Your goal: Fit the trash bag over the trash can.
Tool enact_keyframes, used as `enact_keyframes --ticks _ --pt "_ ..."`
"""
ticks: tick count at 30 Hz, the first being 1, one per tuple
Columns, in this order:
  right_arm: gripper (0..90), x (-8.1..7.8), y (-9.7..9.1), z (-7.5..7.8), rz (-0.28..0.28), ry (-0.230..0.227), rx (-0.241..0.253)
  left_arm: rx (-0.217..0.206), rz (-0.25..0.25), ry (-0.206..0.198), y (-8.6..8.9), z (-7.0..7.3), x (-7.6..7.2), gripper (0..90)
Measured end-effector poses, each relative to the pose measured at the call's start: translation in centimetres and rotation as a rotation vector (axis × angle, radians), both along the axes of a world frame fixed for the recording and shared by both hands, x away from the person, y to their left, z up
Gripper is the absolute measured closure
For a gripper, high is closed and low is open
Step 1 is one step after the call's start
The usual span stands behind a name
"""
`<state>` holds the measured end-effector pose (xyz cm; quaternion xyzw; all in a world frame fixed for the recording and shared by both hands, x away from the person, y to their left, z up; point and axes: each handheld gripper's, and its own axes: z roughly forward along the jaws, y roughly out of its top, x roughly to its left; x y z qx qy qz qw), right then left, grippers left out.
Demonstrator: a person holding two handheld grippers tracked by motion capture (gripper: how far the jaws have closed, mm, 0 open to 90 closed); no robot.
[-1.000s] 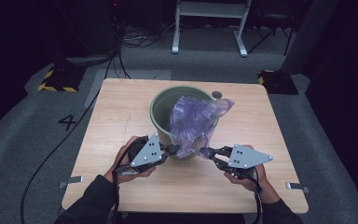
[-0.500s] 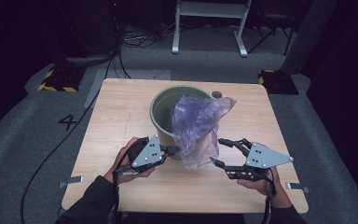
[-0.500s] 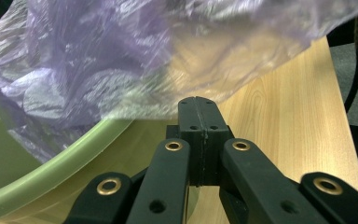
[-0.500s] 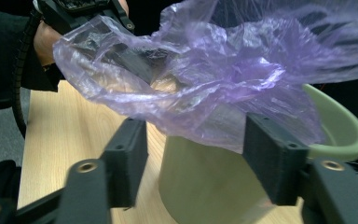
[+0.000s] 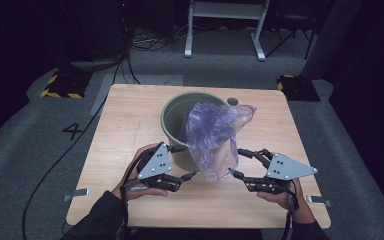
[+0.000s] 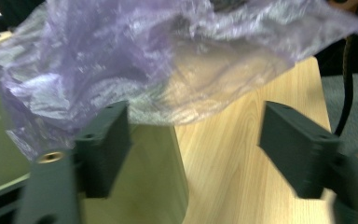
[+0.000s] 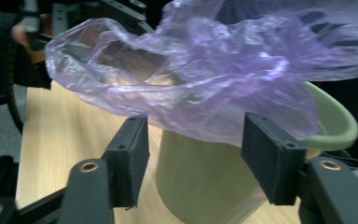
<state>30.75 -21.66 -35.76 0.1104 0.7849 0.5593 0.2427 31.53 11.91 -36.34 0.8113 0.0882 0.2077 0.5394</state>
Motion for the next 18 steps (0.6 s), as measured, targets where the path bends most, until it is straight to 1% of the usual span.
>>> enact_keyframes --ticks 1,2,4,5,7,8,9,10,11,13,15,16,17,18 --pt "40.2 0.0 -0.2 0.1 -0.011 0.003 0.002 -0.005 0.003 -0.005 0.0 0.1 0.0 18.1" --pt "39.9 0.1 -0.3 0.1 -0.017 0.009 0.011 -0.017 -0.002 -0.003 0.0 0.3 0.0 17.3" --pt "39.9 0.2 -0.5 0.3 -0.025 0.011 0.019 -0.041 -0.015 -0.015 0.0 0.8 -0.1 16.1" --pt "40.4 0.2 -0.6 0.3 -0.023 0.013 0.026 -0.053 -0.022 -0.002 -0.1 1.1 -0.1 16.1" --pt "41.5 0.2 -0.7 0.4 -0.024 0.01 0.032 -0.071 -0.033 -0.003 -0.3 1.6 -0.1 16.0" --pt "41.8 0.2 -0.7 0.4 -0.026 0.009 0.031 -0.079 -0.026 -0.004 -0.4 1.9 0.0 16.0" --pt "42.4 0.2 -0.7 0.3 -0.021 0.014 0.033 -0.089 -0.032 0.003 -0.7 2.1 0.1 16.1" --pt "43.5 0.2 -0.6 0.3 -0.013 0.015 0.031 -0.082 -0.037 0.008 -0.9 2.3 0.2 16.2" --pt "44.0 0.1 -0.5 0.2 -0.01 0.013 0.023 -0.078 -0.018 0.0 -1.2 2.4 0.3 17.0" --pt "45.9 0.1 -0.3 0.1 -0.005 0.012 0.012 -0.075 -0.03 0.009 -1.7 2.5 0.5 21.8" --pt "46.0 0.1 -0.1 -0.1 0.009 0.015 0.006 -0.055 -0.021 0.009 -2.1 2.5 0.8 31.2" --pt "45.8 0.1 0.0 -0.1 0.014 0.016 0.002 -0.048 -0.019 0.01 -2.2 2.4 1.0 34.3" --pt "45.3 0.1 0.0 -0.2 0.016 0.018 -0.002 -0.036 -0.003 0.01 -2.2 2.3 1.2 39.4" --pt "44.4 0.1 0.1 -0.3 0.019 0.02 -0.004 -0.028 0.002 0.015 -2.3 2.2 1.3 44.7"
